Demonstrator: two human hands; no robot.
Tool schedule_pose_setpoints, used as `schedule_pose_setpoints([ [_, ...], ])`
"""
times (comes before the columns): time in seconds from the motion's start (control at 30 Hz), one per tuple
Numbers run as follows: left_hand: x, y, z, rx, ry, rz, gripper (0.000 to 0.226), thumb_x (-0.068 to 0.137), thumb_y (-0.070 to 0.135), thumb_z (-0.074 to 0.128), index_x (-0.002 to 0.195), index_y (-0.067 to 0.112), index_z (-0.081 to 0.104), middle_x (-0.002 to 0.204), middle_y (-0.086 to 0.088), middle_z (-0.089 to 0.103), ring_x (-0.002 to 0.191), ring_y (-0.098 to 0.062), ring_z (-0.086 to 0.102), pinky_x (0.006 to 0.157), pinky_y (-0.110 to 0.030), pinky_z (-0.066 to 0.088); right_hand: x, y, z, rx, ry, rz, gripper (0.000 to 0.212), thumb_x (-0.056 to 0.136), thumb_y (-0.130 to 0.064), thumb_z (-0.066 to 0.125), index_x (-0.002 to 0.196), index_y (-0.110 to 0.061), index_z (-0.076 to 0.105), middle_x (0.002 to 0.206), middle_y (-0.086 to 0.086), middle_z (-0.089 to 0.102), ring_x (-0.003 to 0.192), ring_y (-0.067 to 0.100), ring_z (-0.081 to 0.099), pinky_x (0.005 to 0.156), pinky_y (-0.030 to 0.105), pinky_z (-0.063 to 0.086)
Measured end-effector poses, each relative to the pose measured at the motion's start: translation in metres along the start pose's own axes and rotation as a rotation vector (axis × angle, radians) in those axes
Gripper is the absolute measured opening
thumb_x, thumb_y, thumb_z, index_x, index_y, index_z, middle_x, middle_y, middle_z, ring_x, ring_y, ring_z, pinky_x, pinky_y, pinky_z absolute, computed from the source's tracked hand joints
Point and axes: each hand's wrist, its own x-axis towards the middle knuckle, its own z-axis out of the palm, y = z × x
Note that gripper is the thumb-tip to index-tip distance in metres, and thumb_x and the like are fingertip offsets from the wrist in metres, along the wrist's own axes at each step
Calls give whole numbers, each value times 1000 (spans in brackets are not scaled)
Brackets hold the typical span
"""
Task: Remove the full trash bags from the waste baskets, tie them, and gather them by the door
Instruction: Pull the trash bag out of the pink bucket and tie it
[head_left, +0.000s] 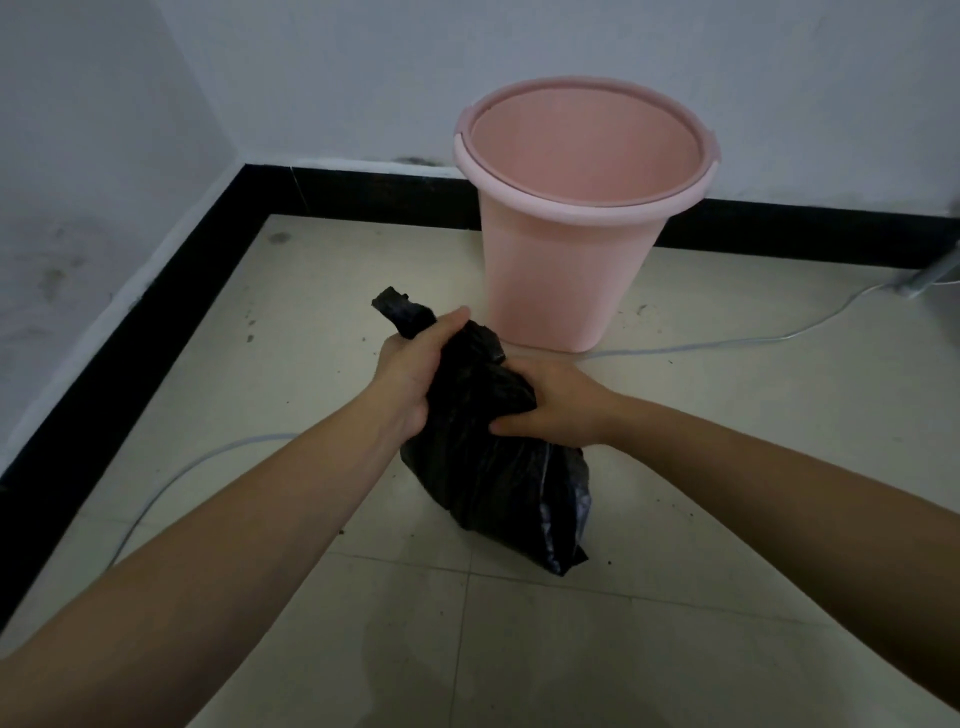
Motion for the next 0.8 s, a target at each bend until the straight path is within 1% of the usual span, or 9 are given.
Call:
schedule_pose_setpoints([
  [0.1, 2, -3, 0, 40, 54, 85, 21, 80, 8, 80, 100, 13, 77, 96, -13, 77, 94, -29, 74, 89, -43, 60, -5, -5, -2, 42, -94, 30, 50, 82, -33, 80, 126, -22, 59, 114, -4, 68, 104, 12, 64, 92, 29, 52],
  [0.2, 3, -3, -6, 95, 4, 149, 30, 84, -9, 67, 105, 11, 74, 103, -13, 74, 102, -32, 71, 88, -39, 60, -11, -11, -13, 273, -253, 189, 28, 91, -40, 69, 116, -27, 66, 105, -11, 70, 93, 1, 66, 82, 17, 51],
  [0.23, 3, -2, -8, 123, -16, 173, 33, 84, -11, 67, 109, 9, 71, 107, -13, 73, 101, -31, 71, 84, -36, 61, -12, -12, -16, 340, -266, 250, 22, 95, -45, 61, 109, -30, 67, 101, -12, 70, 88, 2, 66, 78, 18, 49],
  [0.33, -2, 0, -13, 162, -46, 194, 37, 84, -13, 68, 116, 6, 63, 101, -10, 68, 87, -22, 71, 63, -21, 58, -11, -6, -23, 378, -136, 377, 41, 103, -50, 39, 103, -22, 69, 93, -2, 68, 80, 12, 61, 68, 24, 44],
  [0.47, -1, 0, -15, 171, -40, 205, 29, 83, -16, 67, 102, 5, 65, 87, -8, 65, 78, -19, 68, 59, -18, 55, -8, 12, -27, 274, 166, 338, 35, 104, -35, 47, 109, -7, 66, 95, 2, 67, 80, 15, 64, 56, 16, 44],
  [0.6, 1, -5, -13, 221, -81, 228, 27, 79, -16, 70, 87, 10, 69, 88, -10, 70, 79, -20, 69, 63, -21, 56, -4, 19, -32, 274, 332, 265, 24, 100, -27, 57, 116, -10, 65, 103, 2, 67, 91, 19, 67, 67, 18, 48],
  [0.67, 1, -7, -11, 216, -90, 229, 27, 78, -15, 71, 84, 11, 69, 88, -11, 70, 79, -22, 69, 64, -24, 57, -4, 14, -35, 344, 301, 220, 28, 96, -16, 60, 124, -17, 63, 104, -1, 64, 96, 17, 65, 68, 17, 46],
  [0.73, 0, -9, -8, 230, -91, 236, 27, 77, -14, 72, 81, 12, 69, 85, -11, 70, 79, -22, 69, 67, -27, 56, -5, 8, -37, 476, 167, 181, 45, 92, -7, 59, 134, -24, 58, 111, 2, 63, 94, 13, 62, 66, 13, 46],
  [0.8, 0, -9, -7, 253, -100, 258, 27, 76, -15, 73, 80, 12, 68, 83, -9, 70, 78, -21, 69, 70, -28, 57, -4, 4, -36, 486, 97, 136, 43, 93, -10, 62, 132, -29, 60, 113, 1, 64, 92, 10, 62, 67, 10, 47],
])
